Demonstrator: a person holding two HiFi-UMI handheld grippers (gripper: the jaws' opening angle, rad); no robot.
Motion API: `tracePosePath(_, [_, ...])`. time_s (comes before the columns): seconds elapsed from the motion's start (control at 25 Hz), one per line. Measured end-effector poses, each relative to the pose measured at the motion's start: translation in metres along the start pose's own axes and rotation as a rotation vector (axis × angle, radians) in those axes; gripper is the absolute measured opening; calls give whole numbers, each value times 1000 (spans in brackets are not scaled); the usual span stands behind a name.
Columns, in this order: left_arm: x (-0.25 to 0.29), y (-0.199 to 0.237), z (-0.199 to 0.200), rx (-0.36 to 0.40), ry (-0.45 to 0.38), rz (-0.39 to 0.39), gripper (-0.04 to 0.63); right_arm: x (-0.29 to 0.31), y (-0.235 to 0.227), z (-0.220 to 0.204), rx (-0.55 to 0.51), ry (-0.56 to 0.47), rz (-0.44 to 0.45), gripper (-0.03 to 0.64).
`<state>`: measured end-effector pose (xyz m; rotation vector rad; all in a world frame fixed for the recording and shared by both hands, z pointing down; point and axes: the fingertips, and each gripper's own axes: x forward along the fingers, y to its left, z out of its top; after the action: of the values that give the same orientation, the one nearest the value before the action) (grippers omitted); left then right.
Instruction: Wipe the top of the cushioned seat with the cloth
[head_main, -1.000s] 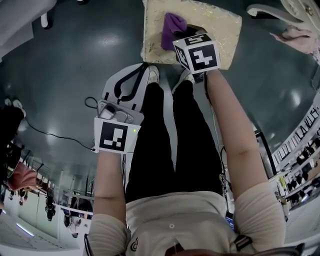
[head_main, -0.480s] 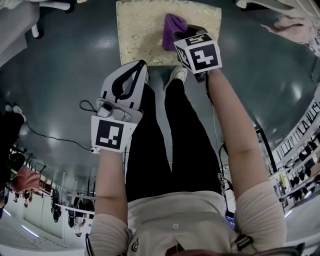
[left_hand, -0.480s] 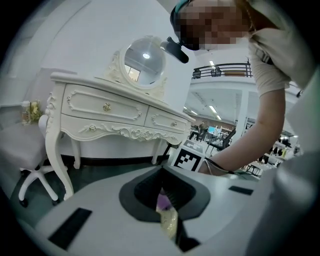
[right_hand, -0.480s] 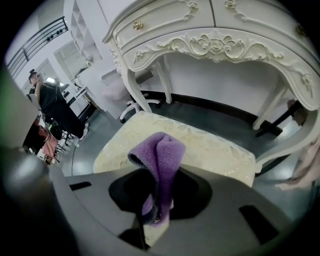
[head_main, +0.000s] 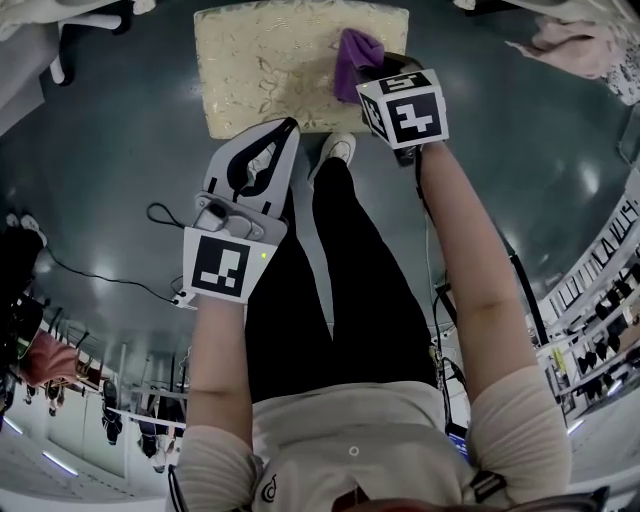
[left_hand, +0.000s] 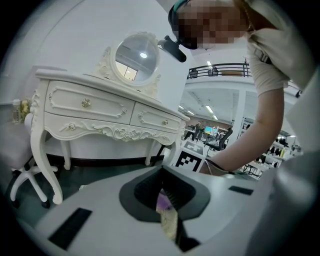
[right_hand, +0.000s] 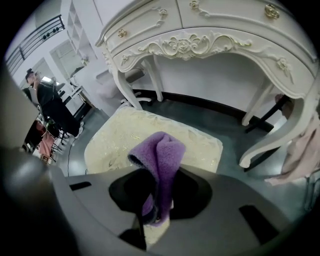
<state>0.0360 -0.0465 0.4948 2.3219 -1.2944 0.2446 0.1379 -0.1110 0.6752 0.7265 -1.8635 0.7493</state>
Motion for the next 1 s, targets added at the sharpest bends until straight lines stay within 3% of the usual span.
tracePosePath(0.4, [29,-41,2,62,-1,-45,13,-18,-48,-28,1,3,-50,84])
tracePosePath(0.52, [31,-53,0,51,-4,-58,13,-23,-65,-39,-8,19,-101,84])
tracePosePath(0.64, [31,-64,-9,89,27,-105,13,-28,-78,-51,-21,31,-144,81])
tracePosePath(1.0, [-4,-69,-17,96,41,-150,13,-64,-49,-66,56,-39,-159,81])
